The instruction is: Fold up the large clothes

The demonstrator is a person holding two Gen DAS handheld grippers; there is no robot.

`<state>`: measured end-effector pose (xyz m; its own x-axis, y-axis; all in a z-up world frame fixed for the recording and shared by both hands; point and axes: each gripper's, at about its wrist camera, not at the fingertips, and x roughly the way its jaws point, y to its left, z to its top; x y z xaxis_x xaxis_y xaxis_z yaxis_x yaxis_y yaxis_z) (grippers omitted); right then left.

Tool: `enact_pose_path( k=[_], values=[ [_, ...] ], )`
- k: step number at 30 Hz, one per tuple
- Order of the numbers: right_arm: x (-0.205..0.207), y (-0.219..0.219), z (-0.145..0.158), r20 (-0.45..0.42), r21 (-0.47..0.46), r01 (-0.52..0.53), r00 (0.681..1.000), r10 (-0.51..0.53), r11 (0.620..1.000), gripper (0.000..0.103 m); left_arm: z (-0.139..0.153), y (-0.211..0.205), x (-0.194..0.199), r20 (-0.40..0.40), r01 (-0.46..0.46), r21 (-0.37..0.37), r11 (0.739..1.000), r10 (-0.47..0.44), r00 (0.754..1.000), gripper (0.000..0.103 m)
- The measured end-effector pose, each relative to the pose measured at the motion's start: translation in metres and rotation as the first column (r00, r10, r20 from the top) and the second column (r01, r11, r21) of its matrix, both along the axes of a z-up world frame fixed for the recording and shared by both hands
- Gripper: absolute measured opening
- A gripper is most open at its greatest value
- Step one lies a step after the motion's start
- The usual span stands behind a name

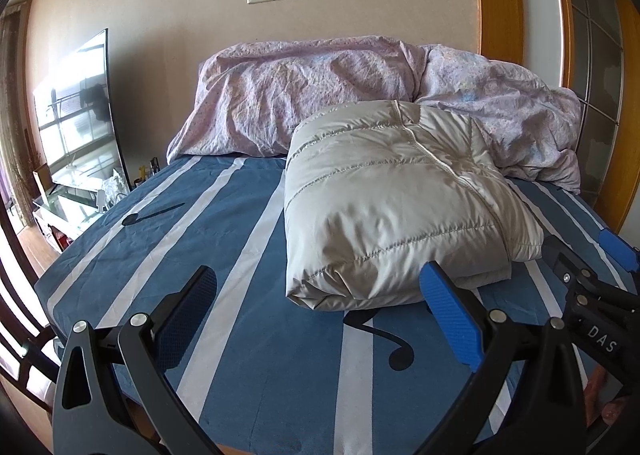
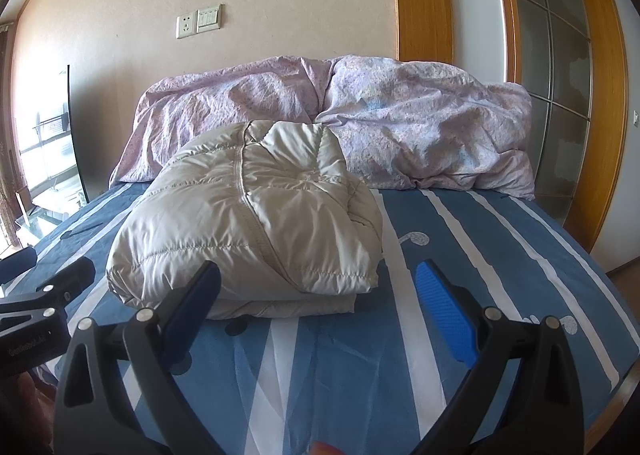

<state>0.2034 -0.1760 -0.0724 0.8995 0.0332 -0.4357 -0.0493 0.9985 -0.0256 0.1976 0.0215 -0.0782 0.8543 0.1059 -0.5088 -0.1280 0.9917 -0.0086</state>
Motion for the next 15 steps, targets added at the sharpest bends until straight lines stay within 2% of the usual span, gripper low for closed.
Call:
enact_pose_path(
  k=[8,15],
  values=[
    [0.0009,-0.0035,0.0001,-0.004,0.006,0.007,1.0,-0.007,1.0,0.098,-0.0038,-0.0004,0.0008,-0.019,0.007,-0.021,1.0,-0.007,1.0,0.102],
    [0.0013,-0.0036,-0.0001,-0.005,0.004,0.007,1.0,-0.007,1.0,0.098,-0.0037,-0.0043,0.0001,-0.017,0.008,-0.001,1.0,-0.008,1.0,0.102]
  ],
)
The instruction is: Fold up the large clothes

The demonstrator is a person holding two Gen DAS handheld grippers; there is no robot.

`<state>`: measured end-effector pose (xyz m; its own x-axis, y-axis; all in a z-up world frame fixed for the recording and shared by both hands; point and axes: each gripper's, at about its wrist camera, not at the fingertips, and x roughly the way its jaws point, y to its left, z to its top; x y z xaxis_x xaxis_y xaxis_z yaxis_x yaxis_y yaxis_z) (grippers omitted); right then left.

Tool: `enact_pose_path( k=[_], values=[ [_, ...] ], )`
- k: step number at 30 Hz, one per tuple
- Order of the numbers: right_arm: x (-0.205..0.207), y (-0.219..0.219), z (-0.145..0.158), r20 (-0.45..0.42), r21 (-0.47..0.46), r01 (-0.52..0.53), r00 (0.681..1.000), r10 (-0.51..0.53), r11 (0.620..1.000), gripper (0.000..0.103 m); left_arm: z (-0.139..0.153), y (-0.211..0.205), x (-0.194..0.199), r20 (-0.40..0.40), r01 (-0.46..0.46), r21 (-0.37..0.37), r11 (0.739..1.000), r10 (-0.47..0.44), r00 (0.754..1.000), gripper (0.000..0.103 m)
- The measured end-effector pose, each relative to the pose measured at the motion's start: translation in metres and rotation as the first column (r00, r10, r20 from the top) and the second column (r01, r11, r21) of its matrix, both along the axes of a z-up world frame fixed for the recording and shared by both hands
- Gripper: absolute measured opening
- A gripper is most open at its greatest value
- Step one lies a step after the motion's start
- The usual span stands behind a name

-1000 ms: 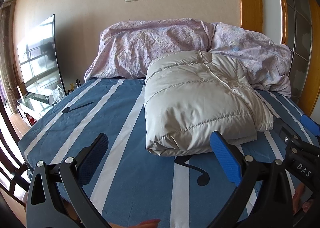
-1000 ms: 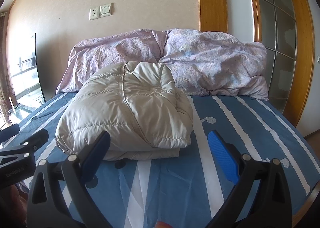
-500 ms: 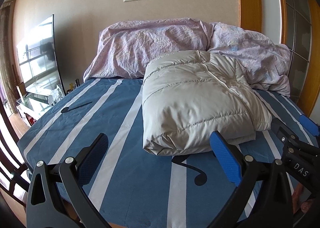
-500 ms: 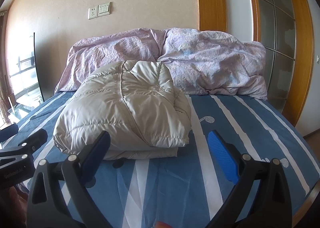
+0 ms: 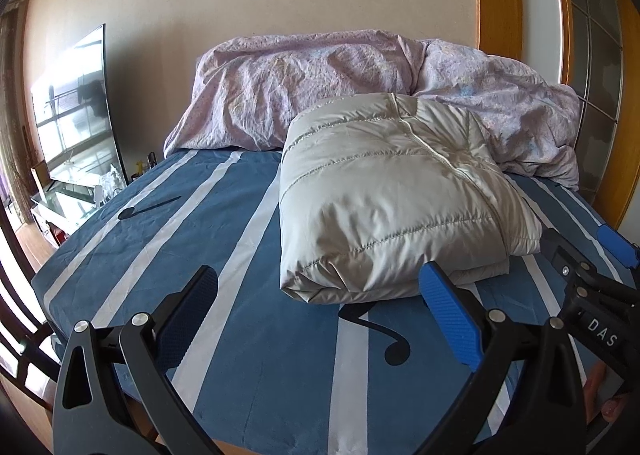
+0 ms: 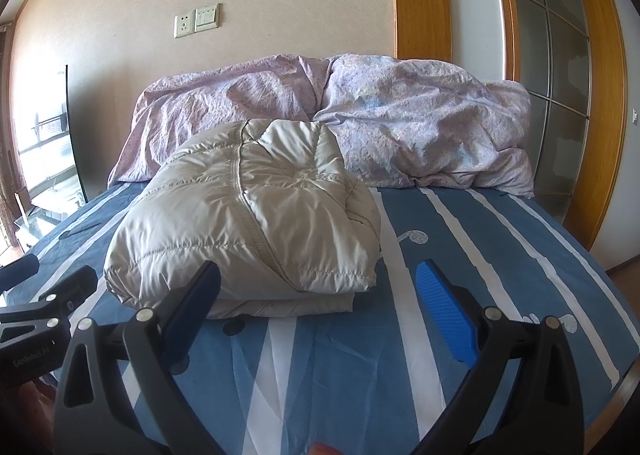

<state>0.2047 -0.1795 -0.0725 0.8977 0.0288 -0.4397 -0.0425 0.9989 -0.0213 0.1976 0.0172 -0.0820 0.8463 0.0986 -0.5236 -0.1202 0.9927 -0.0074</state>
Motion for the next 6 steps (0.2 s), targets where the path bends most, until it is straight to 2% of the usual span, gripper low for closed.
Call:
enact_pose_path(
  k=[6],
  values=[
    [0.0016,-0.0068,-0.0008,-0.001,0.007,0.011,1.0,-0.011,1.0,0.098,0.004,-0.0019,0.0011,0.008,-0.001,0.016,1.0,0.0,1.0,0.102]
  ],
)
